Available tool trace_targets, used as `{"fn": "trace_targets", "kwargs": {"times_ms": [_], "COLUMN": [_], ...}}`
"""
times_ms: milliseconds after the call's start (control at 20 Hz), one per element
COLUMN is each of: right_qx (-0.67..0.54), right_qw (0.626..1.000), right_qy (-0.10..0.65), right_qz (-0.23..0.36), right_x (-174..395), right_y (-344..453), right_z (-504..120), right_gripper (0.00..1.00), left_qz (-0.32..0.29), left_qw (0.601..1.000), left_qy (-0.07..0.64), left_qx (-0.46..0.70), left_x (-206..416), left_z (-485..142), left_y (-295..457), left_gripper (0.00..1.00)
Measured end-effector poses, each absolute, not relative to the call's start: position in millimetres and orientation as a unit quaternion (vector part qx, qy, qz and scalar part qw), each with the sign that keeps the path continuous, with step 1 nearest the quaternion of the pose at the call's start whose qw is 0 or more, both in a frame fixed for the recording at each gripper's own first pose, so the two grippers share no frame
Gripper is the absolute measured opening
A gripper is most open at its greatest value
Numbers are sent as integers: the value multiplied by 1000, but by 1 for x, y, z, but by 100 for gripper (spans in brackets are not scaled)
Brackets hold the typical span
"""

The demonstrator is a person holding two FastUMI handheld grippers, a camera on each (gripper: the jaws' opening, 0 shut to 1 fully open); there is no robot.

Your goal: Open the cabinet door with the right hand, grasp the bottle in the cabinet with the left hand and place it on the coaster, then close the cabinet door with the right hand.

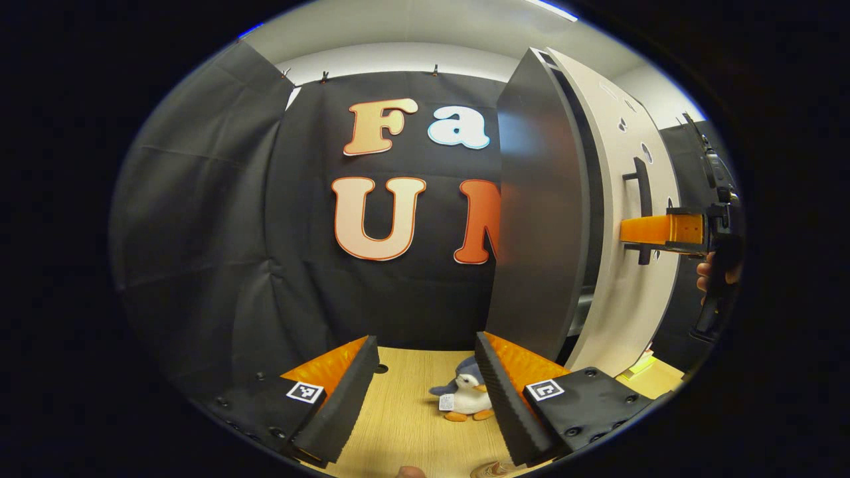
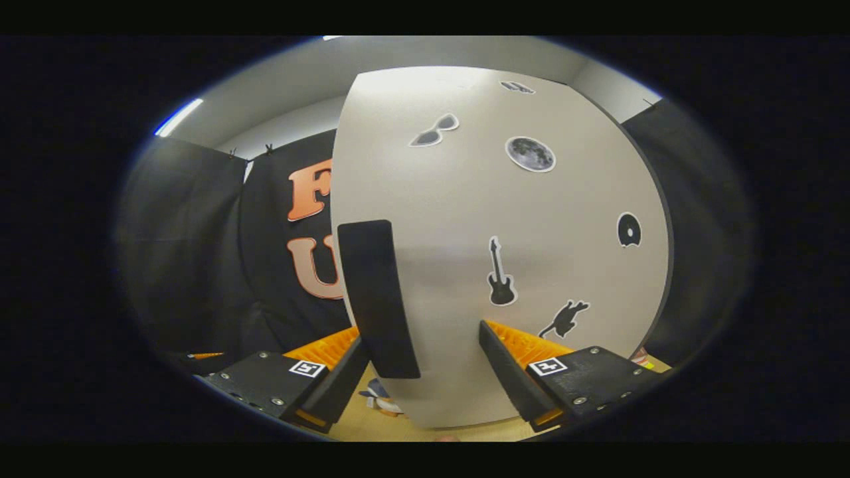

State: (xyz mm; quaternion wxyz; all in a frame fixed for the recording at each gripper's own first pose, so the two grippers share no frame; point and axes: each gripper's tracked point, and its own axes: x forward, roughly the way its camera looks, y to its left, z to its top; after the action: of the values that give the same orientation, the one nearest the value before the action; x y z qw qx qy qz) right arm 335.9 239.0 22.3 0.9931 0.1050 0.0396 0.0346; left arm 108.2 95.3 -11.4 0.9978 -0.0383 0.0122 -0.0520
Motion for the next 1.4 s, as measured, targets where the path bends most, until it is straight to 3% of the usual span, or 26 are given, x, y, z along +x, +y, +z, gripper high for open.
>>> {"fn": "trace_targets", "kwargs": {"times_ms": [650, 1400], "right_qx": [97, 101], "right_qw": [995, 993], "right_qy": [34, 49], "right_qz": [4, 29], "right_x": [342, 315], "right_y": [233, 235], "right_z": [16, 6], "right_gripper": [95, 95], "left_qz": [-49, -32], "left_qw": [998, 999], "left_qy": [9, 5], "left_qx": [-32, -19], "left_x": [100, 81], "left_z": [-17, -15], "left_y": [96, 85], "left_gripper": [95, 95]}}
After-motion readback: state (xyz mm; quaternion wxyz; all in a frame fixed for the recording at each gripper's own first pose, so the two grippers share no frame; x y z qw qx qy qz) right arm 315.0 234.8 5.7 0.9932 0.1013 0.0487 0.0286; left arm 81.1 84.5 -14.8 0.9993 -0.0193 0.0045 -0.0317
